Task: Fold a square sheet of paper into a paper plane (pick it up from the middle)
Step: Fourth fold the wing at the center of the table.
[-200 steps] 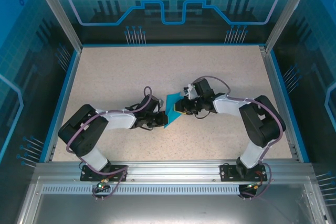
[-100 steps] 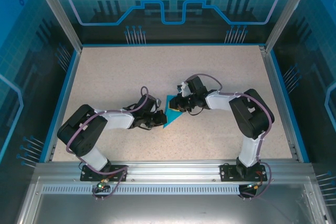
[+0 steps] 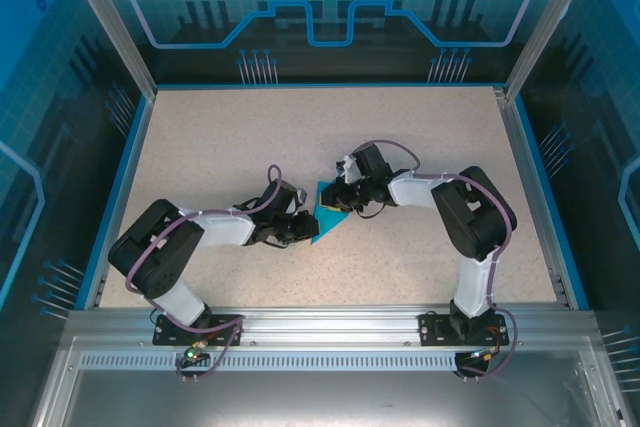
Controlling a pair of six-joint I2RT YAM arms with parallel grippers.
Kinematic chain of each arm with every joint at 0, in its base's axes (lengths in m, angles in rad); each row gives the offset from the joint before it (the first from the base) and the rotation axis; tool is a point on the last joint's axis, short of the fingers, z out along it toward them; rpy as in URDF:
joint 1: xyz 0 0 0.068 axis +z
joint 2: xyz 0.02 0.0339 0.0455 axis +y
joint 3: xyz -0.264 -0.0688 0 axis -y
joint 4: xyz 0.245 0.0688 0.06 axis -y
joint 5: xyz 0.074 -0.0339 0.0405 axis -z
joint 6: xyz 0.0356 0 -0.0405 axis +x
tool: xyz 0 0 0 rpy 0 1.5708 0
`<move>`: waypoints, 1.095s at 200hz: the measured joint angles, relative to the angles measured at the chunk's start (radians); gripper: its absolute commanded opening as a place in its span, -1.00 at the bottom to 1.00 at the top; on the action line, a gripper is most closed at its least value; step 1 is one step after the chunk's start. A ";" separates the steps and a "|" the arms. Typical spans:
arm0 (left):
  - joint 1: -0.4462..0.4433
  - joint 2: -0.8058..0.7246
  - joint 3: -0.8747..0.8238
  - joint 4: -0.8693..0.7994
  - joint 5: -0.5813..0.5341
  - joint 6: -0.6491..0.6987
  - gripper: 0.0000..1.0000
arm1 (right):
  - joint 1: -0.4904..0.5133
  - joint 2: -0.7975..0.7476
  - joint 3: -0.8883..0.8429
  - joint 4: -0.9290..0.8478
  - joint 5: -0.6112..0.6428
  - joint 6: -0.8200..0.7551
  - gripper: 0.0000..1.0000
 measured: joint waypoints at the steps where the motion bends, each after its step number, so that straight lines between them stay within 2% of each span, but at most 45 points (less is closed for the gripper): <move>1: 0.000 0.000 0.000 0.000 0.000 0.000 -0.65 | 0.000 0.001 0.000 -0.001 0.000 0.000 -0.60; 37: 0.000 -0.010 0.000 -0.004 0.011 0.006 -0.69 | 0.000 0.008 0.005 -0.011 0.009 0.000 -0.60; 110: 0.000 -0.014 0.003 -0.019 0.018 0.030 -0.91 | -0.002 0.009 0.005 -0.032 0.019 0.000 -0.60; 179: 0.057 0.042 0.008 -0.004 0.132 0.024 -0.96 | -0.002 0.009 0.005 -0.045 0.023 -0.009 -0.58; 219: 0.067 0.054 0.008 0.004 0.160 0.005 -0.97 | -0.003 0.010 0.006 -0.047 0.022 -0.012 -0.57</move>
